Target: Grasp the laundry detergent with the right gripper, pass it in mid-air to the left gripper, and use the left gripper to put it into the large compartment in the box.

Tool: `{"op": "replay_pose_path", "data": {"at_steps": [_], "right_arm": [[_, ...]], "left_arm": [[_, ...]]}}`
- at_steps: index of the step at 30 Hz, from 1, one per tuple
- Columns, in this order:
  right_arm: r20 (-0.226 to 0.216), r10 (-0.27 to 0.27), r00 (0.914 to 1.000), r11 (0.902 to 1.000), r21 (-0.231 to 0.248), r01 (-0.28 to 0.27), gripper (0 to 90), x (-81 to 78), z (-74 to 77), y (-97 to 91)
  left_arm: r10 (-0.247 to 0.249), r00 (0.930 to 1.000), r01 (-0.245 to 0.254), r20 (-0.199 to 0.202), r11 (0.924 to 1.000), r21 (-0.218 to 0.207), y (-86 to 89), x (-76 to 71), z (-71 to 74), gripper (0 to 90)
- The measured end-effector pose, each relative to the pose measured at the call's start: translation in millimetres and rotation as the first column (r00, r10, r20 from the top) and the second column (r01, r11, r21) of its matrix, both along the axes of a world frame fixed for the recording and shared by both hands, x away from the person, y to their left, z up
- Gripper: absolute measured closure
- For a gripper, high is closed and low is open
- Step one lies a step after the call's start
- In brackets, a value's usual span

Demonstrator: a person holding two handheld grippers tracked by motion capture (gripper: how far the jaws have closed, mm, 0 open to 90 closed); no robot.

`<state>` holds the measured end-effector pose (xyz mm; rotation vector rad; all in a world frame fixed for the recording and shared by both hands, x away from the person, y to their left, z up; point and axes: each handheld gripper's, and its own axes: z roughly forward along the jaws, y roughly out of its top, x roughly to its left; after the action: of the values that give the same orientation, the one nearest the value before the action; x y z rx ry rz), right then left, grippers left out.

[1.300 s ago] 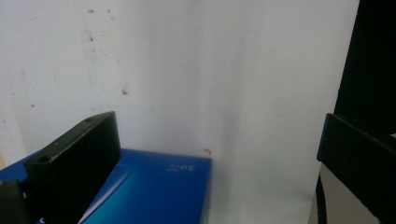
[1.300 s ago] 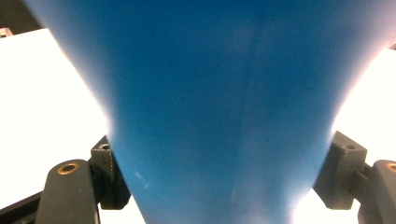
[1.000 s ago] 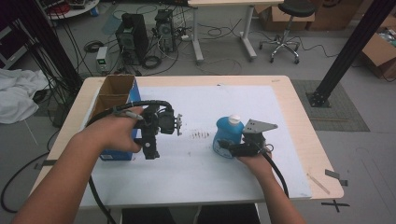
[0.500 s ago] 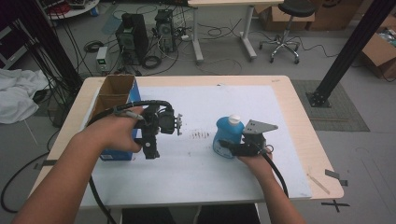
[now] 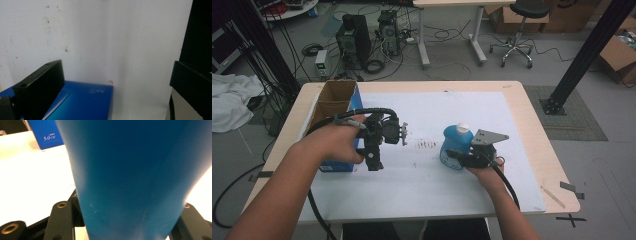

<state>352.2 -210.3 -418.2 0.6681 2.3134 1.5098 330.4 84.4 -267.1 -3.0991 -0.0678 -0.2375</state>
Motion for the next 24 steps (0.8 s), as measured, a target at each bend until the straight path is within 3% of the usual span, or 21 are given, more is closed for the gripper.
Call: {"op": "replay_pose_path", "data": {"at_steps": [6,10,12,17,19,24], "right_arm": [[-0.005,0.08,0.9968,0.9963,-0.03,-0.08,46.7,1.2,10.0,2.7],[0.005,0.138,0.9904,0.9902,-0.021,-0.138,47.1,-0.1,25.2,4.8],[0.016,0.182,0.9832,0.9829,-0.03,-0.181,47.2,-1.4,36.7,7.6],[0.022,0.293,0.9557,0.9546,-0.06,-0.292,47.2,-7.2,57.0,18.7],[0.025,0.341,0.9397,0.9379,-0.078,-0.338,47.2,-11.2,61.2,25.2],[0.02,0.406,0.9136,0.9115,-0.08,-0.403,47.4,-17.0,61.5,37.9]], "left_arm": [[-0.001,1.0,0.001,-0.003,1.0,0.003,-0.9,1.0,1.2,0.1],[-0.004,1.0,0.004,-0.002,1.0,0.001,-1.7,1.6,2.6,0.1],[-0.005,1.0,0.005,-0.002,1.0,-0.001,-2.3,1.8,4.1,0.1],[-0.013,0.9999,0.013,-0.003,0.9999,-0.001,-5.1,1.4,5.5,0.1],[-0.017,0.9998,0.017,-0.007,0.9999,-0.002,-6.5,1.3,5.2,0.1],[-0.022,0.9997,0.022,-0.011,0.9997,-0.009,-10.1,0.5,5.5,0.1]]}}
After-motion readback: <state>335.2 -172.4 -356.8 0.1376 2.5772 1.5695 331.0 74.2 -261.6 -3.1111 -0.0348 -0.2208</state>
